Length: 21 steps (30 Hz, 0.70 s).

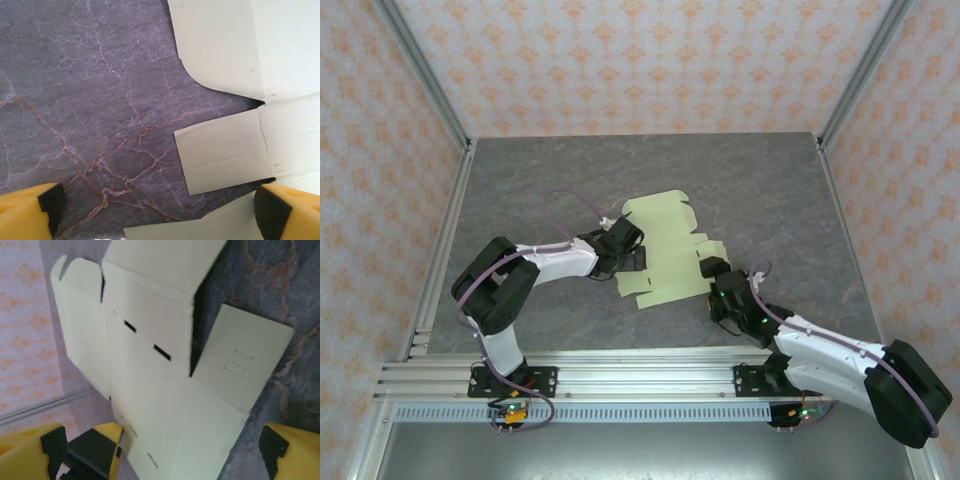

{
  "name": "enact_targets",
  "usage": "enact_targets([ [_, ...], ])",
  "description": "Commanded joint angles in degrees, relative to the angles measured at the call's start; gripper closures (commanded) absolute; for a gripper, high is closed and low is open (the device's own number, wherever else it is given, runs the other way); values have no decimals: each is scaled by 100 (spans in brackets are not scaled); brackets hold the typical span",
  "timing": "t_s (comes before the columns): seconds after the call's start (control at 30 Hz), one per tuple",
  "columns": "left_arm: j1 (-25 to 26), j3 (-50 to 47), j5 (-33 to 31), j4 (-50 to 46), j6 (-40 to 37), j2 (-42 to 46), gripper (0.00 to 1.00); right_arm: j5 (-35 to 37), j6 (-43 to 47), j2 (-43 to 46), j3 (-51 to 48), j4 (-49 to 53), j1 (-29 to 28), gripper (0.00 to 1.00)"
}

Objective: Fold the paper box

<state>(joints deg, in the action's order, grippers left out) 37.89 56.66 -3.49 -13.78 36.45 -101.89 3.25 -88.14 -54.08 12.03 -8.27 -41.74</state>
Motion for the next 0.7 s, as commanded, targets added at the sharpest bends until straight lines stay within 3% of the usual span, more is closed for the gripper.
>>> enact_targets([
  [0.0, 35, 92, -215, -379, 141, -131, 0, 128, -143, -282, -86, -299, -19, 0],
  [0.27, 32, 115, 154, -239, 226, -345, 0, 309, 275, -841, 49, -752, -11, 0],
  [0.4, 34, 179, 390, -218, 266, -522, 0, 462, 472, -1145, -7, -1408, 92, 10],
  [0.57, 34, 149, 644, -55, 359, -633, 0, 133, 763, -1584, 162, -1944, 298, 21],
  [0.67, 43, 172, 713, -55, 354, -623, 0, 62, 892, -1686, 267, -2069, 310, 23],
])
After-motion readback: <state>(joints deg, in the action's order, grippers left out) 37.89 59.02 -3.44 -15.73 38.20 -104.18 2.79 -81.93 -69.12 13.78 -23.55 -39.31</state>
